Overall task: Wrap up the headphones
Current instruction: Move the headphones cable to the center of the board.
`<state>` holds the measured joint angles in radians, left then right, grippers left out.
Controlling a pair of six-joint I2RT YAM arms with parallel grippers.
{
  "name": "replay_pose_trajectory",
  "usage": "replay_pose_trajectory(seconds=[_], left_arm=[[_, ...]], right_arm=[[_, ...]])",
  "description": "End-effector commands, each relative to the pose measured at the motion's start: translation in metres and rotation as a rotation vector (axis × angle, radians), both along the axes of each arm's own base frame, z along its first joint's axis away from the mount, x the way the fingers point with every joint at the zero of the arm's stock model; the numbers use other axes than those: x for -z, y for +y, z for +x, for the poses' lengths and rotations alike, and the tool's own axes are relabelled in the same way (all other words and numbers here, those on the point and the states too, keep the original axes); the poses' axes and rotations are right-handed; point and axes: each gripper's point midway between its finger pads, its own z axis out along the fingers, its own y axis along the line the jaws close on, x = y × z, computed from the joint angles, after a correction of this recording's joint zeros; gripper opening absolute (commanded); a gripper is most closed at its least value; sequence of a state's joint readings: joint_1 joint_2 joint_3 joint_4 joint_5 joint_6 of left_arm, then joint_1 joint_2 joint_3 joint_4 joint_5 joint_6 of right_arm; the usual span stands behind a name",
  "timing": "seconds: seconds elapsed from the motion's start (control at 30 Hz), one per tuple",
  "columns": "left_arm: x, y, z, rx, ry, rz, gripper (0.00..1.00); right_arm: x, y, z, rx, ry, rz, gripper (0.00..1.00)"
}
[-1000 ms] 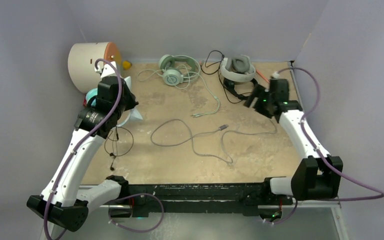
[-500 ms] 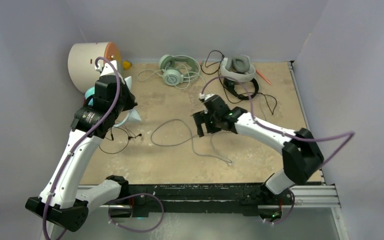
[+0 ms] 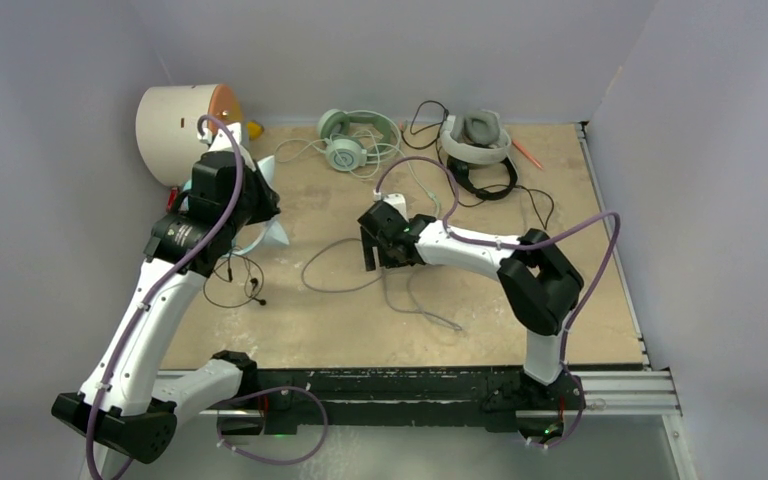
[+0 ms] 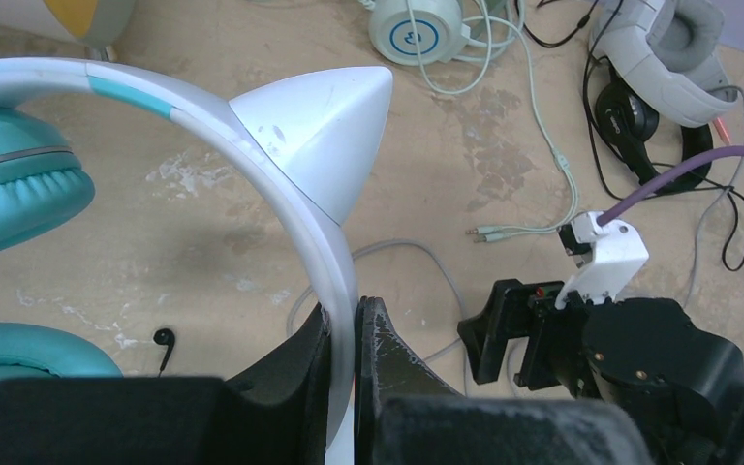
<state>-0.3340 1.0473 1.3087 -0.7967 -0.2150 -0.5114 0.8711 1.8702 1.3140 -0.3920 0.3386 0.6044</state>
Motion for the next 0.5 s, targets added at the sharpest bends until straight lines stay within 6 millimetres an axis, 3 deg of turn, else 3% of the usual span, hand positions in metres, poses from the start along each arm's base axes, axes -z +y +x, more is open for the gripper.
replay_pose_trajectory(seconds=[0.0, 0.33, 0.47], left_arm=[[-0.015, -0.009, 0.01, 0.047, -0.081, -0.02, 0.0], [-0.005, -0.013, 0.012, 0.061, -0.072, -0.027, 0.0], [-0.002, -0.014, 0.012, 0.068, -0.063, -0.025, 0.0]], right_arm=[[-0.003, -0.006, 0.012, 0.168, -0.035, -0.001, 0.85], [0.027, -0.009, 0.002, 0.282, 0.024, 0.006, 0.82], [0.031, -0.026, -0.002, 0.332, 0.035, -0.094, 0.8]])
